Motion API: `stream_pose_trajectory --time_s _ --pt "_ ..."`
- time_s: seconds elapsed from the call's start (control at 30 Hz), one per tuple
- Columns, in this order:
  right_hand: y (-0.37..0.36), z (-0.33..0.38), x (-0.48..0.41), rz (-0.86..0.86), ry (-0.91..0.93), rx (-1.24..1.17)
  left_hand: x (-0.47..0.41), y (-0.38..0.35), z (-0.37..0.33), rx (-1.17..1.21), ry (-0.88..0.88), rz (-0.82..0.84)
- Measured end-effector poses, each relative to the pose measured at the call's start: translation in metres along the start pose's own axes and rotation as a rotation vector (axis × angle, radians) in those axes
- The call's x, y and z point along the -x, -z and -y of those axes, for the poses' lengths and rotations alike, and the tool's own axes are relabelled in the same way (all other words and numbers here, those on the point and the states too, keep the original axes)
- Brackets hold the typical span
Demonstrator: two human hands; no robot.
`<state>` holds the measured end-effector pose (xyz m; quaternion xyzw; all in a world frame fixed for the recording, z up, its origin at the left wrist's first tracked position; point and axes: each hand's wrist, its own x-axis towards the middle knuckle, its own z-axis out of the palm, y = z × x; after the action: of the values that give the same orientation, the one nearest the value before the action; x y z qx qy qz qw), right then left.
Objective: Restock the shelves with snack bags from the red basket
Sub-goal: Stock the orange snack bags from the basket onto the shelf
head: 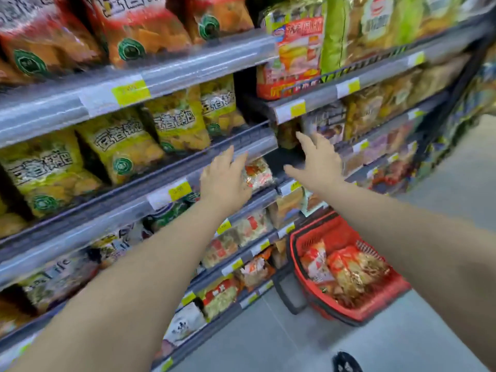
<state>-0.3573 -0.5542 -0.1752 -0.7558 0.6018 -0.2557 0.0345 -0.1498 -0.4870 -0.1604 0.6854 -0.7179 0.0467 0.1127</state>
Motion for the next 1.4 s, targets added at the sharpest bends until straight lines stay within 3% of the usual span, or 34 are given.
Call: stream_pose_trajectory --time_s 0.23,0.4,0.63,0.93,1.4 --pt "-0.03 -0.124 0.046 0.103 -0.047 0.068 -0.005 -0.104 -0.079 0.009 0.089 0.245" --pt "-0.055 -0.216 0.055 0.311 -0.083 0.09 -0.004 -0.175 -0.142 0.041 0.175 0.46" --pt "-0.095 -0.305 0.075 0.566 -0.138 0.128 0.001 -0.261 -0.204 0.087 0.215 0.639" --pt "-0.158 -0.363 0.076 0.833 -0.234 0.189 -0.01 -0.351 -0.212 0.138 0.278 0.809" --pt "-0.334 -0.446 0.088 0.943 -0.357 0.009 -0.058 -0.553 -0.21 0.26 0.456 0.888"
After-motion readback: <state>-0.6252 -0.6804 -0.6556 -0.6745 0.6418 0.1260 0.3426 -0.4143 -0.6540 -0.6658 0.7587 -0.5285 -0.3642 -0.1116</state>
